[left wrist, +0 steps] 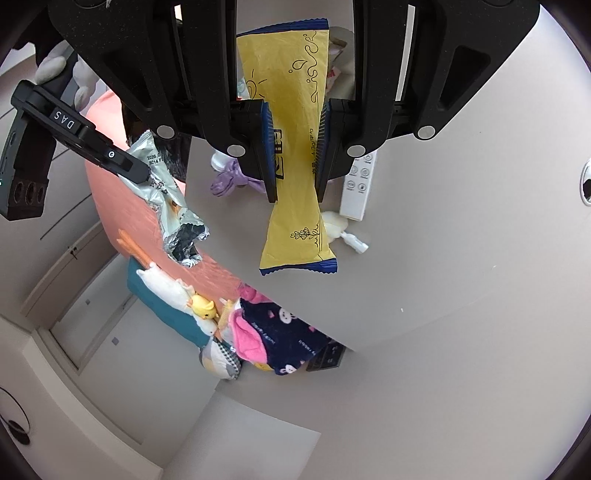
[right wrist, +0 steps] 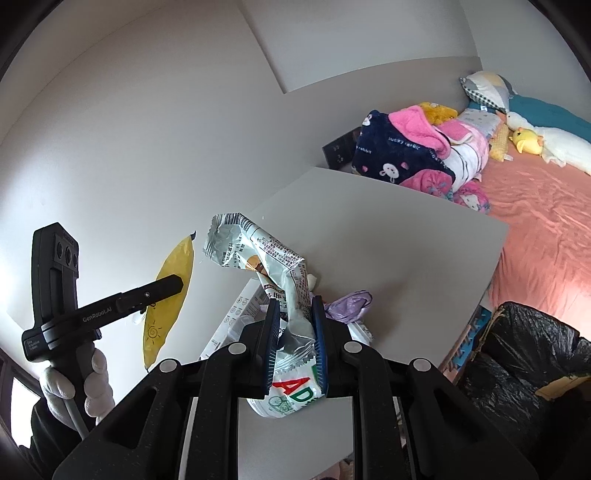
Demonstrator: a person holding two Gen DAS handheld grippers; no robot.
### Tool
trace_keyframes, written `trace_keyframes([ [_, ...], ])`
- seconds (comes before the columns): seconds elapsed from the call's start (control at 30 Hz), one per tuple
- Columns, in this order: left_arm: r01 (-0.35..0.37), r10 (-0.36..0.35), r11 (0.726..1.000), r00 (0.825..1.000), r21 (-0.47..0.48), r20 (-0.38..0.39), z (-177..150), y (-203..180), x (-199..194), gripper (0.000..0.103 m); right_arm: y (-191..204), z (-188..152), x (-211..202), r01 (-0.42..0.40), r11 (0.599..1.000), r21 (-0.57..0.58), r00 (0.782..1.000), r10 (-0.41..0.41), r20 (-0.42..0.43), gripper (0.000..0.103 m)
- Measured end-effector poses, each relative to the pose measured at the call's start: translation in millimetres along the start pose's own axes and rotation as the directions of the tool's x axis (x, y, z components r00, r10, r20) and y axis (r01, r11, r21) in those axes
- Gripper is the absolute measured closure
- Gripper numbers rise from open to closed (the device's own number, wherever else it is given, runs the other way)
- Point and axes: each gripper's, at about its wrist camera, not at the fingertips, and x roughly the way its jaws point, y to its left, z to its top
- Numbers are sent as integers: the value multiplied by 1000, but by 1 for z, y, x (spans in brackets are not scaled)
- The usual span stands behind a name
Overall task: Collect trash
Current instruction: 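Lift and carry both wrappers toward the black trash bag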
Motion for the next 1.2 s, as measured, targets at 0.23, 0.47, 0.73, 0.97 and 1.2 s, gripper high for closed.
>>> trace_keyframes([
  [0.23,49,-48,998,999,43,-14,5,-30,9,85,-23,2,-26,47,998,36,998,-49,48,84],
  [0.47,103,-100,990,994,94,-41,6,-65,24,85,-48,-1,-55,93,992,79,991,-100,90,84],
  [0.73,174,-165,976,983,133,-76,3,-101,42,85,-77,-6,-80,141,982,124,981,-156,117,84],
  [0.97,242,-227,957,968,160,-109,-1,-136,59,85,-100,-12,-102,181,971,158,969,-203,137,84],
  [1.2,309,-281,932,946,191,-160,-9,-170,75,85,-124,-22,-127,222,953,206,954,-256,157,84],
])
